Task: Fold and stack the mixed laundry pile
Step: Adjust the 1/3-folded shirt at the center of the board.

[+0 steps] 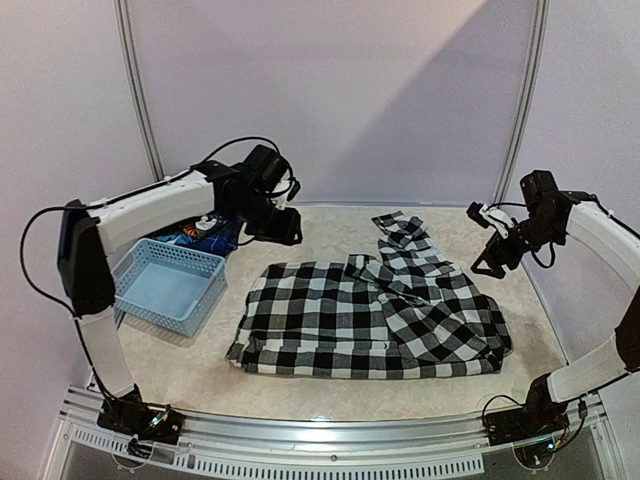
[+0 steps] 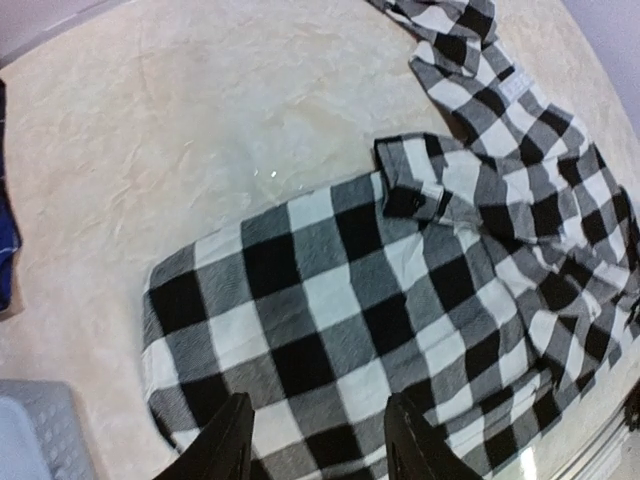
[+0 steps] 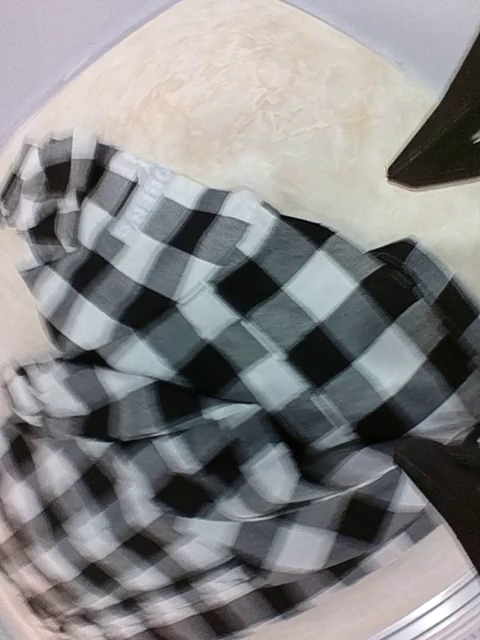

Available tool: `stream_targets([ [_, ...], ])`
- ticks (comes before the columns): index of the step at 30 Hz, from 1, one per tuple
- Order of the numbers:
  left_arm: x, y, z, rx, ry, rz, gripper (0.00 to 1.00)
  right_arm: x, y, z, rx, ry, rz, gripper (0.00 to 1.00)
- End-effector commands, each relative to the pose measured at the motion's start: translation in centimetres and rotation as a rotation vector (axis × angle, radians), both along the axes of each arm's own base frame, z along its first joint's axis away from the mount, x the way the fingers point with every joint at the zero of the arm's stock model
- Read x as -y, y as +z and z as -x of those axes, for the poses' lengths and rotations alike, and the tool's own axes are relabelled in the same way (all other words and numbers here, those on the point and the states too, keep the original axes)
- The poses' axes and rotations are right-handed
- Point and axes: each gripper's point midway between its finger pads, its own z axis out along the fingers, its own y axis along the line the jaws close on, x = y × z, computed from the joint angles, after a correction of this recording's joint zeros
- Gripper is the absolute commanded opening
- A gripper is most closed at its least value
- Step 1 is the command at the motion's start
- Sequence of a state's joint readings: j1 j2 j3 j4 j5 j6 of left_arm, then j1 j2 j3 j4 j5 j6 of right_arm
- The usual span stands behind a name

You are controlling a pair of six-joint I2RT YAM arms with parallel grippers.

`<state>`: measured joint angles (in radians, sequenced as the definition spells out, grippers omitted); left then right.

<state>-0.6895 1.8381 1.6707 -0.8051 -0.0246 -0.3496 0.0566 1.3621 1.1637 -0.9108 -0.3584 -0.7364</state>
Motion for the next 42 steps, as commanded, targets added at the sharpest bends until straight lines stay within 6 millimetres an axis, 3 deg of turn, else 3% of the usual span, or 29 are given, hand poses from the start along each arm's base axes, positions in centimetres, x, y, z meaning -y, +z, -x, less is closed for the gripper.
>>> stream_targets([
  [1, 5.4, -2.4, -3.3, -0.046, 0.055, 0.143, 0.46, -2.3, 2.9, -3.3, 0.042, -0.168, -0.27, 0.98],
  [3, 7.5, -3.7, -4.6, -0.097, 0.05, 0.196, 0.46, -2.9, 2.2, -3.8, -0.047, -0.181, -0.304, 0.99],
  [4, 8.7, -5.3, -4.9, -0.14, 0.04, 0.213, 0.46, -3.0, 1.6, -4.1, -0.075, -0.188, -0.304, 0.99],
  [8, 12.0, -7.8, -5.8, -0.231, 0.034, 0.306, 0.47, -3.1, 0.9, -4.3, -0.058, -0.187, -0.319, 0.99],
  [17, 14.4, -13.0, -5.8, -0.355, 0.048, 0.362, 0.48, -3.4, 1.2, -2.9, -0.05, -0.156, -0.335, 0.99],
  [25, 15.7, -15.6, -5.6, -0.39, 0.032, 0.385, 0.48, -3.8, 0.6, -2.5, -0.074, -0.141, -0.355, 0.99],
  [32, 16.6, -15.8, -6.5, -0.37, 0.037, 0.428, 0.41, -4.1, 0.1, -2.2, -0.094, -0.132, -0.366, 0.99],
  [36, 16.9, -15.1, -7.3, -0.356, 0.05, 0.472, 0.22, -4.1, -0.2, -1.9, -0.099, -0.13, -0.365, 0.99],
  [42, 17.4, -11.9, -7.7, -0.305, 0.019, 0.518, 0.0, -4.0, -0.2, -1.6, -0.095, -0.125, -0.359, 0.99],
])
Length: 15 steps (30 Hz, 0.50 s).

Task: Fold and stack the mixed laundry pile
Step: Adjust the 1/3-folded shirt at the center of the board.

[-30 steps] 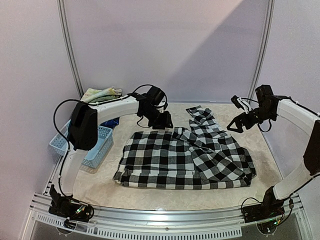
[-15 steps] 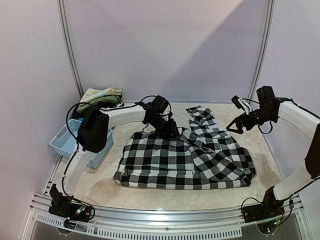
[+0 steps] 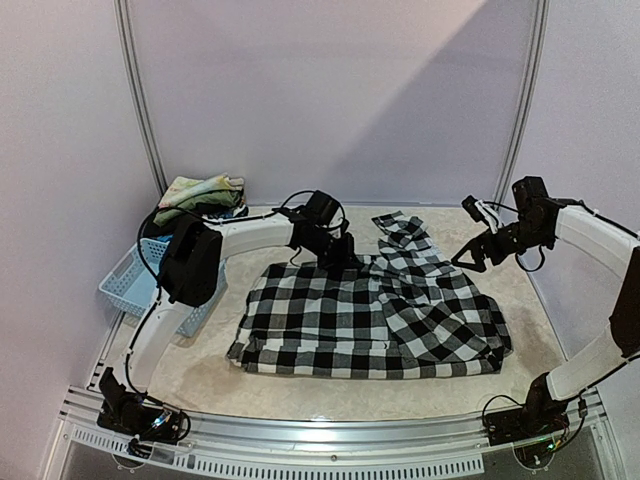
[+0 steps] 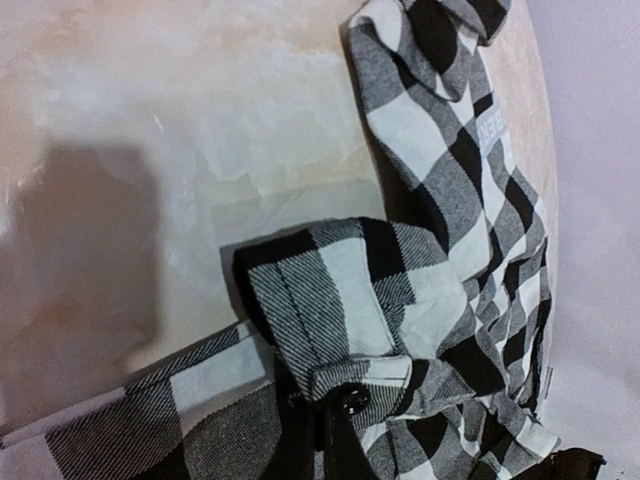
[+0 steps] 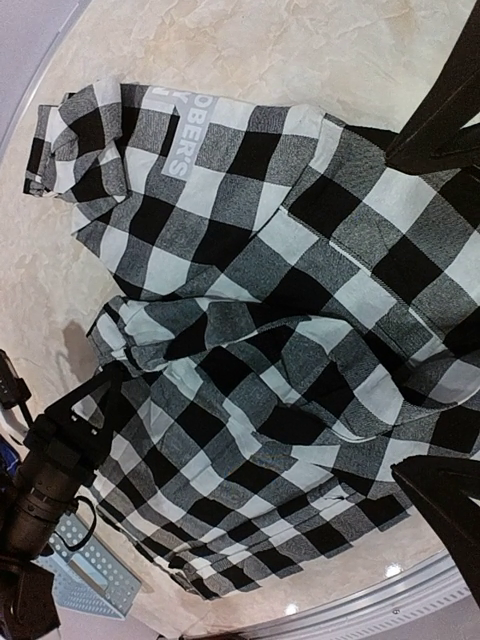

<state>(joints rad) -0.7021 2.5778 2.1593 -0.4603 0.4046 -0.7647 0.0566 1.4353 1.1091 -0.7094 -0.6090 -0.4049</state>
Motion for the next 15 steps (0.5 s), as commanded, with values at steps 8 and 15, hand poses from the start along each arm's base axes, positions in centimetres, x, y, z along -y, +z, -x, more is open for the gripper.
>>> stream_targets([
  [8, 1.6, 15.1, 1.0, 0.243, -0.077, 0.211, 0.0, 0.4, 0.6, 0.1, 0.043, -0.008, 0.026, 0.99],
  [15, -0.4, 24.9, 8.5, 0.35, -0.209, 0.24, 0.0, 1.2, 0.7, -0.6, 0.074, -0.05, 0.06, 0.99],
])
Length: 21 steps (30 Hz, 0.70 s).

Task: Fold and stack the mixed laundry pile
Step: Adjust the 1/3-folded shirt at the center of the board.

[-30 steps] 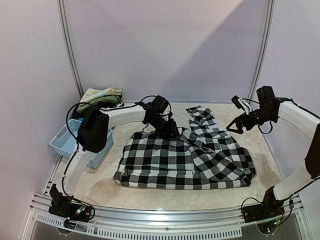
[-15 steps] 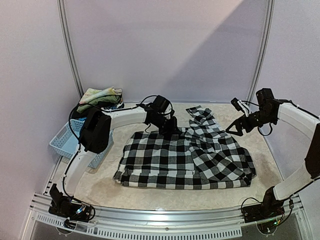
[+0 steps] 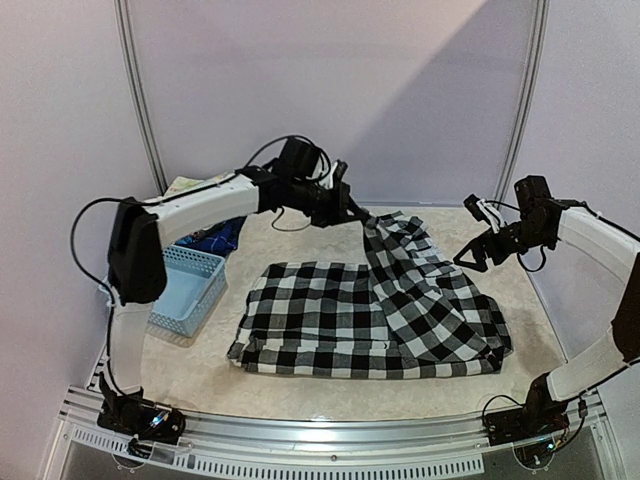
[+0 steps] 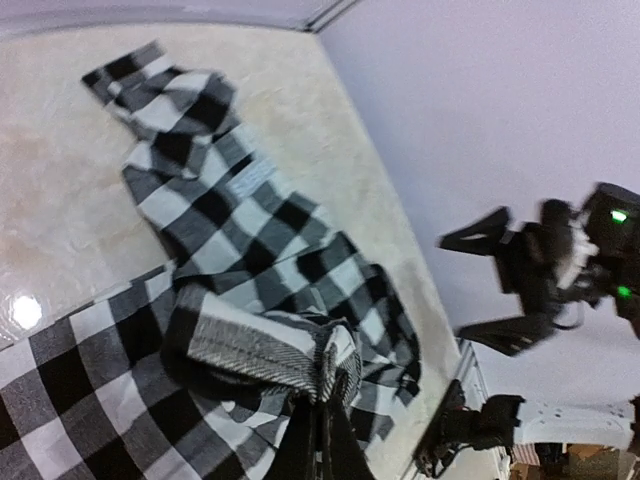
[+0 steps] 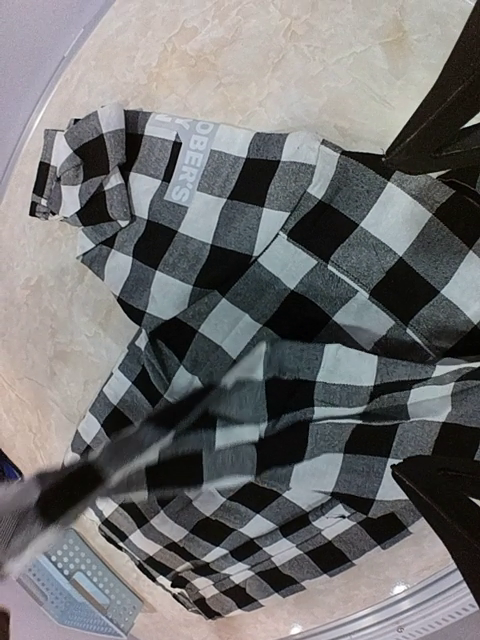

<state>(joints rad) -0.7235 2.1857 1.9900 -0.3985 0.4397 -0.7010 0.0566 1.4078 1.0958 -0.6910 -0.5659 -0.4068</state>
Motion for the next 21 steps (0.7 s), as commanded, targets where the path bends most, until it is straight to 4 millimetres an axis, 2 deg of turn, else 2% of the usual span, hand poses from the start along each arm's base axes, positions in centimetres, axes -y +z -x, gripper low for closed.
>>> stream_targets([
  [1, -0.5, 7.4, 6.3, 0.11, -0.132, 0.037, 0.0, 0.5, 0.3, -0.5, 0.037, -0.028, 0.022, 0.99],
  [6, -1.7, 7.0, 11.2, 0.06, -0.192, 0.016, 0.0, 0.2, 0.1, -0.1, 0.026, 0.001, 0.01, 0.99],
  [11, -2.1, 4.6, 16.1, 0.019, -0.272, -0.031, 0.0, 0.0, 0.1, 0.4, 0.023, 0.019, 0.01, 0.99],
  [13, -2.7, 3.0, 18.1, -0.016, -0.303, -0.065, 0.0, 0.0, 0.1, 0.6, 0.025, 0.024, 0.01, 0.99],
  [16, -4.2, 1.5, 20.5, -0.046, -0.321, -0.121, 0.0, -0.1, 0.1, 0.8, 0.028, 0.031, 0.007, 0.99],
  [21, -7.8, -0.9, 22.7, -0.096, -0.3, -0.217, 0.0, -0.4, 0.1, 1.1, 0.023, 0.048, -0.014, 0.99],
])
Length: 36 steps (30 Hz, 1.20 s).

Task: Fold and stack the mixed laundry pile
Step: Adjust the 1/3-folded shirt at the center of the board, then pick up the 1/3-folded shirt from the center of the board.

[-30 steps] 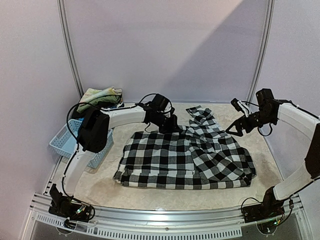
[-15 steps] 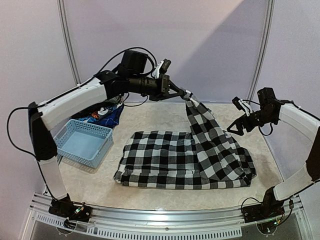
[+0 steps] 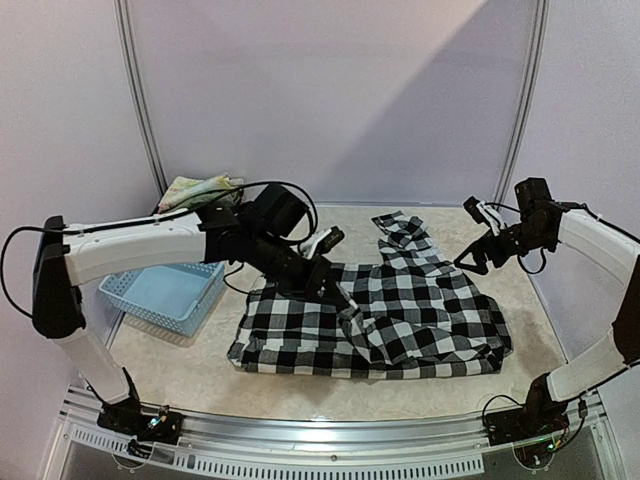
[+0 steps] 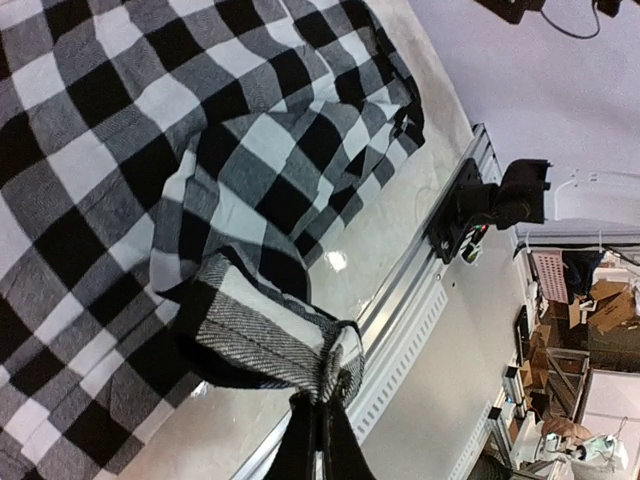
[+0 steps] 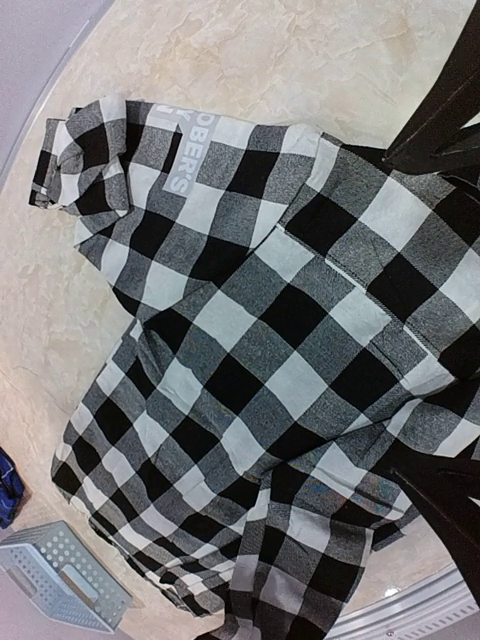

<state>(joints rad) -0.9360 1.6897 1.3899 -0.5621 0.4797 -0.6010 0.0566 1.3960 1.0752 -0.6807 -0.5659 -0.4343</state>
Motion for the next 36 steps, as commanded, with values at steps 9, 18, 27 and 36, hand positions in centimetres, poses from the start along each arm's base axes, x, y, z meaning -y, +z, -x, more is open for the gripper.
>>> stream_targets([
  [9, -7.2, -3.1, 4.1, -0.021, 0.006, -0.183, 0.03, -0.8, 0.5, 1.1, 0.003, 0.053, -0.046, 0.99],
  [18, -11.8, -1.8, 2.0, 0.153, -0.013, -0.408, 0.39, -0.2, 2.8, -1.7, 0.064, -0.006, -0.022, 0.99],
  [27, -9.8, -0.3, -12.6, 0.299, 0.205, -0.4, 0.45, 0.2, 4.0, -11.9, 0.054, -0.131, -0.034, 0.99],
  [36, -13.0, -6.5, -24.8, 0.263, 0.275, -0.444, 0.46, 0.9, -5.8, -15.9, -0.184, -0.07, 0.088, 0.85],
])
